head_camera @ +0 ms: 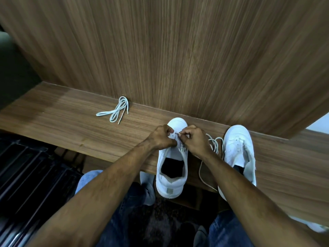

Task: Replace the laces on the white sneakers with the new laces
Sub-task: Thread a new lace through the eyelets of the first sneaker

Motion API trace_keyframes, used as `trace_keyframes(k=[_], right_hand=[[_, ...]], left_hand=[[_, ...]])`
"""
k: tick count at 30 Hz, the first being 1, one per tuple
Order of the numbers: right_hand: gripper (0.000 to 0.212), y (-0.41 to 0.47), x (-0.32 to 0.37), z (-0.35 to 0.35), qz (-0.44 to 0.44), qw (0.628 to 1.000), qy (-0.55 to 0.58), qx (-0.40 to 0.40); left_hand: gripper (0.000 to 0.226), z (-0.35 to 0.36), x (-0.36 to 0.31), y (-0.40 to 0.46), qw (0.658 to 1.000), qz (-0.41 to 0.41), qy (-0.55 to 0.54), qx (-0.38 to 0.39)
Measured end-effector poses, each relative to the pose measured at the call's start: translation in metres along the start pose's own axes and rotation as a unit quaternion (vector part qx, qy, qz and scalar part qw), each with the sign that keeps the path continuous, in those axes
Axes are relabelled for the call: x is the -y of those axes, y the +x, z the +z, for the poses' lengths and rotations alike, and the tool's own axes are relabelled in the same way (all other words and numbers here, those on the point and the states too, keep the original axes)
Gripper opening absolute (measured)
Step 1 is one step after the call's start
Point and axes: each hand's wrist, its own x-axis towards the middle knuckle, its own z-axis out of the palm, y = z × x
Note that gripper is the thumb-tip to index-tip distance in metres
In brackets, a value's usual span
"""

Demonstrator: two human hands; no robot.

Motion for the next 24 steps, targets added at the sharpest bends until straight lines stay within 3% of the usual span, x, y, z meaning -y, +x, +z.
trace_keyframes(k=[2,5,8,12,24], right_hand=[[0.011,0.000,0.003,-0.001,0.002,1.000,-0.025,0.008],[0.014,-0.001,0.011,0.000,-0.014,0.994,-0.102,0.022],[0.020,-0.002,0.021,0.002,-0.016,0.982,-0.184,0.038],[0.021,-0.002,0.028,0.004,-0.011,0.967,-0.254,0.025],[0.021,-0.004,0.011,0.021,0.008,0.984,-0.176,0.016]], left_hand=[[0.033,-0.005,-0.001,0.000,1.000,0.000,0.015,-0.008],[0.021,-0.008,0.004,-0.002,0.998,-0.024,-0.061,-0.014],[0.018,-0.007,0.007,-0.007,0.989,-0.055,-0.136,-0.014],[0.020,-0.008,0.007,-0.008,0.987,-0.063,-0.150,-0.008],[0.015,-0.006,0.013,-0.008,0.984,-0.054,-0.172,-0.008]])
